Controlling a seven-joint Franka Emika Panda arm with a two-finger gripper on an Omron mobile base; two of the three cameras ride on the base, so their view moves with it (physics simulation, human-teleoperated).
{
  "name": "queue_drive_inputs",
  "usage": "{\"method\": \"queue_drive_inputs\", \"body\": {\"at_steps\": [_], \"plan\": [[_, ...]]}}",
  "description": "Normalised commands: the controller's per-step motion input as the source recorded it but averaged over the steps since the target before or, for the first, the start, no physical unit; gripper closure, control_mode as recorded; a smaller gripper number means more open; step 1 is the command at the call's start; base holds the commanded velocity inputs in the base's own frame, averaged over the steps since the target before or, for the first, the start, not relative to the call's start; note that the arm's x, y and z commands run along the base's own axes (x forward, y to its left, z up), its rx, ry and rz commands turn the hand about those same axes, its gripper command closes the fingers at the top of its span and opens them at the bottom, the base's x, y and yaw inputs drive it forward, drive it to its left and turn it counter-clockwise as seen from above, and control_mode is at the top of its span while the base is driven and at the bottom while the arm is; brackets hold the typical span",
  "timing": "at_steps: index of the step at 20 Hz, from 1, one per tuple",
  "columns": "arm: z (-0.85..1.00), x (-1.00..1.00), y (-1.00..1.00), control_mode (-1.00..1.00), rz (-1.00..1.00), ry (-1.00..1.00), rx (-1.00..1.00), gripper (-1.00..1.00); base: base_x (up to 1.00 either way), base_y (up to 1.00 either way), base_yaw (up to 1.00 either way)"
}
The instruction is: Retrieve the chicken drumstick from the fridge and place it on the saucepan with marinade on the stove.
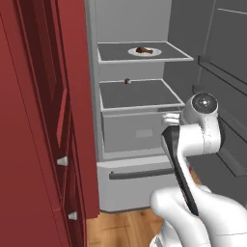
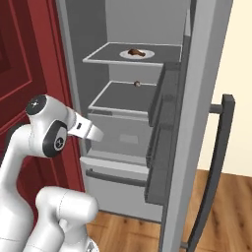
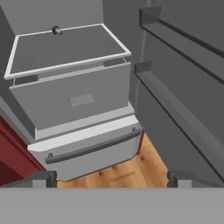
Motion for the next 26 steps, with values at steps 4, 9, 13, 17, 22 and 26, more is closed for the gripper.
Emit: {"method": "queue_drive_inputs", "body": {"at_steps": [4,9,13,17,22,26], "plan": [[0.00,0.00,0.00,1.00,0.00,0.00,0.00,-1.00,0.68,-0.16,0.13],[0.00,0.00,0.00,1.00,0.00,0.00,0.00,-1.00,0.76,-0.11,0.16],[0.00,0.00,0.00,1.00,0.00,0.00,0.00,-1.00,0.50,-0.42,0.14],[0.00,0.00,0.00,1.00,0.00,0.00,0.00,-1.00,0.33,-0.62,0.08],[0.00,0.00,0.00,1.00,0.00,0.00,0.00,-1.00,0.46,-0.18,0.03],[0.00,0.00,0.00,1.00,0.00,0.00,0.00,-1.00,0.57,0.03,0.00]]}}
